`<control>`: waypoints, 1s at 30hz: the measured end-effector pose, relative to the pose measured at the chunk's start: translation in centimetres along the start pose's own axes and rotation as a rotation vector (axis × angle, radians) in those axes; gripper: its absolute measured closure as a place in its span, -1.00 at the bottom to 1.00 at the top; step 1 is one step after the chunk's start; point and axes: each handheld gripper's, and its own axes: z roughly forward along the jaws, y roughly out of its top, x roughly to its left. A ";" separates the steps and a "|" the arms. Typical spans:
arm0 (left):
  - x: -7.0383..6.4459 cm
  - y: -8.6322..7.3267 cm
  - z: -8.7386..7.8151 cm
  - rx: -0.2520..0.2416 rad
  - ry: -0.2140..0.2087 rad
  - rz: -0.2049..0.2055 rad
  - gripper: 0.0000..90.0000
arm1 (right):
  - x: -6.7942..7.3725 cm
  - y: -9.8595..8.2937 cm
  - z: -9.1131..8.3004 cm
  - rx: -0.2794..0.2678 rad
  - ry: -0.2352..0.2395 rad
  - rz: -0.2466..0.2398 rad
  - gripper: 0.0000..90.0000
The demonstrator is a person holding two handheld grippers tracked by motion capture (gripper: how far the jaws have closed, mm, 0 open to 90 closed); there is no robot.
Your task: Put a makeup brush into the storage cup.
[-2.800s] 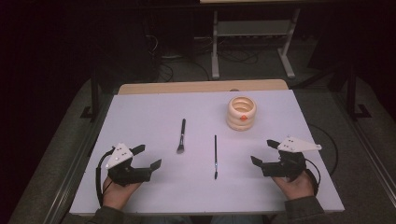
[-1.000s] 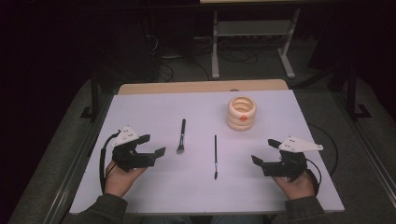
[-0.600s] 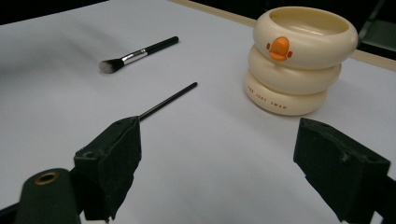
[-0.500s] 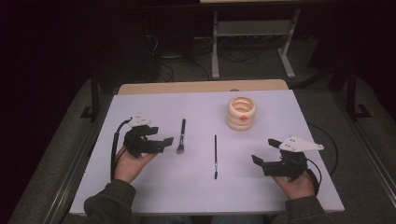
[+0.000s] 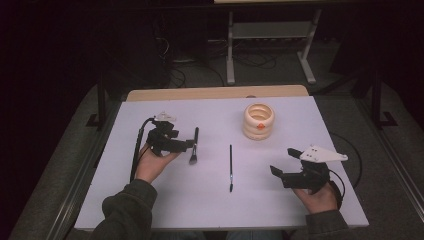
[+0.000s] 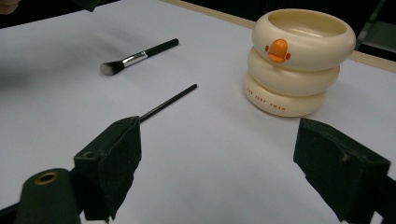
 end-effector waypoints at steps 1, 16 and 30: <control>0.0 0.2 0.2 0.001 0.002 -0.003 -0.46 | 0.0 0.0 0.0 0.000 0.001 0.001 -0.68; 0.4 3.1 3.6 0.117 0.045 -0.017 -0.35 | -0.2 0.0 -0.2 -0.005 0.005 0.011 -0.68; 1.1 4.0 6.8 0.203 0.089 -0.094 -0.27 | -0.3 0.0 -0.1 -0.008 0.009 0.010 -0.68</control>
